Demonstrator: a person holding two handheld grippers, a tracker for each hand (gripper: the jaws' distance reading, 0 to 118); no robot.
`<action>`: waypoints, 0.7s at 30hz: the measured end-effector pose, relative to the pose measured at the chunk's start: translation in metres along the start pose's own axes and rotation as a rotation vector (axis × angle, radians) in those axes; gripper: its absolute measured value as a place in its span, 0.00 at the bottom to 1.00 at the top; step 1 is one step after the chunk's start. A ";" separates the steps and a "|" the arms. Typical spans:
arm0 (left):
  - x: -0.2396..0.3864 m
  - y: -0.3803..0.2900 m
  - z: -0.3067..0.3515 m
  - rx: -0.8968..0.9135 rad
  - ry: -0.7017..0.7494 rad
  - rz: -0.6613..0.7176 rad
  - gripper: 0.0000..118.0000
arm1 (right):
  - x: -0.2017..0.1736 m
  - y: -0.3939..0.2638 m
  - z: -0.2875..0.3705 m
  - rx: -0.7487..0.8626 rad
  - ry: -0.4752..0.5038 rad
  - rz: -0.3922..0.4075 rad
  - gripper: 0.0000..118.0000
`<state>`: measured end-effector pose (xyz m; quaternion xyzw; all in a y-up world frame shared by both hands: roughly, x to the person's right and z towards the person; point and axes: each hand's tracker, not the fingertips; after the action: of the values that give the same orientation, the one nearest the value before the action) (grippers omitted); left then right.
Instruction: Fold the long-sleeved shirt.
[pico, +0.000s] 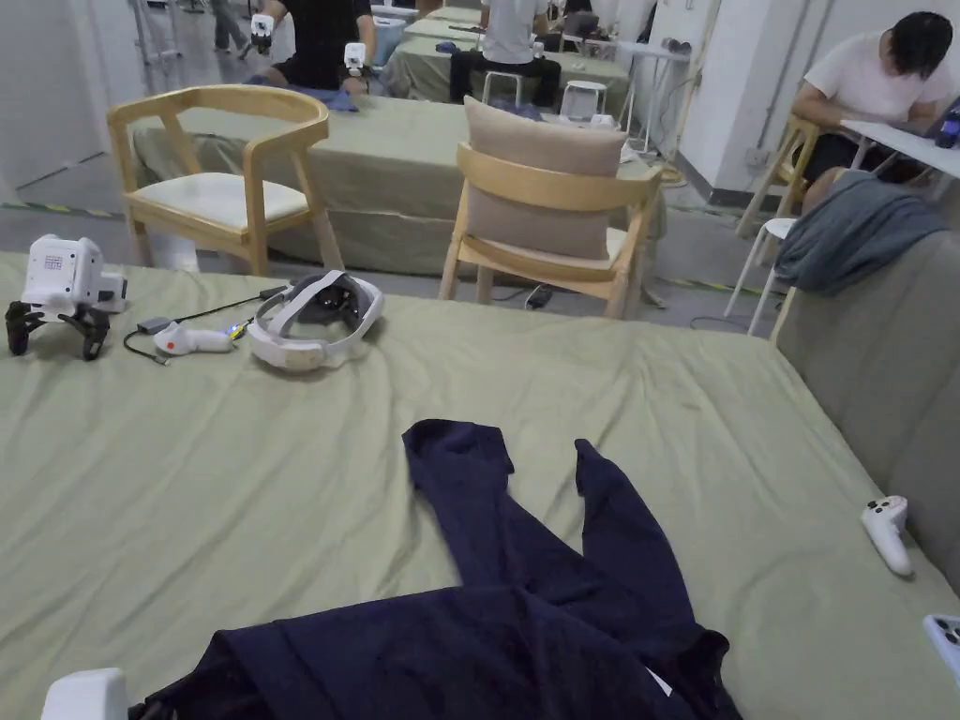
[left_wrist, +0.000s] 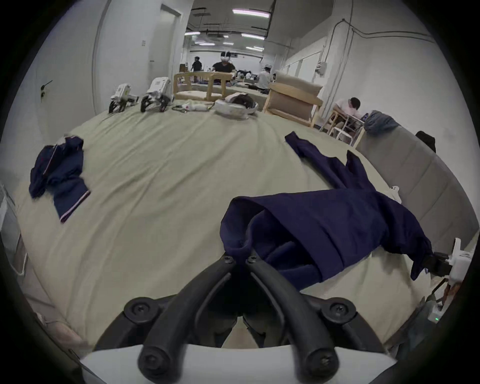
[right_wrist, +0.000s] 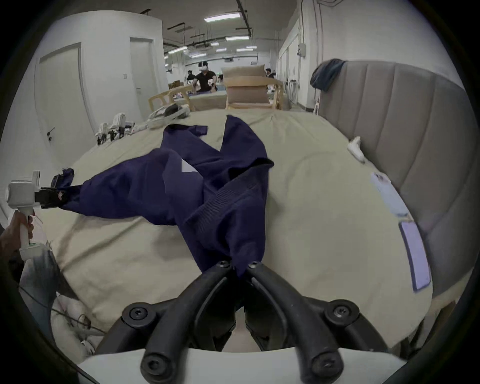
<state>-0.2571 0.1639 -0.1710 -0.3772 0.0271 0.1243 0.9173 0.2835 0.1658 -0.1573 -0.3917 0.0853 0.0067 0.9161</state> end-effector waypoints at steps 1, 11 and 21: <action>-0.002 -0.005 0.001 -0.004 0.004 0.022 0.04 | 0.002 -0.004 -0.002 -0.030 -0.004 -0.015 0.03; -0.001 0.009 0.020 0.078 0.100 -0.020 0.90 | -0.013 0.014 0.039 0.109 -0.097 0.076 0.97; 0.034 0.058 0.062 0.190 0.040 -0.063 0.44 | -0.057 0.063 0.068 0.421 -0.043 0.059 0.03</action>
<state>-0.2416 0.2538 -0.1715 -0.2918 0.0452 0.0846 0.9517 0.2324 0.2617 -0.1473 -0.1888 0.0766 0.0239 0.9787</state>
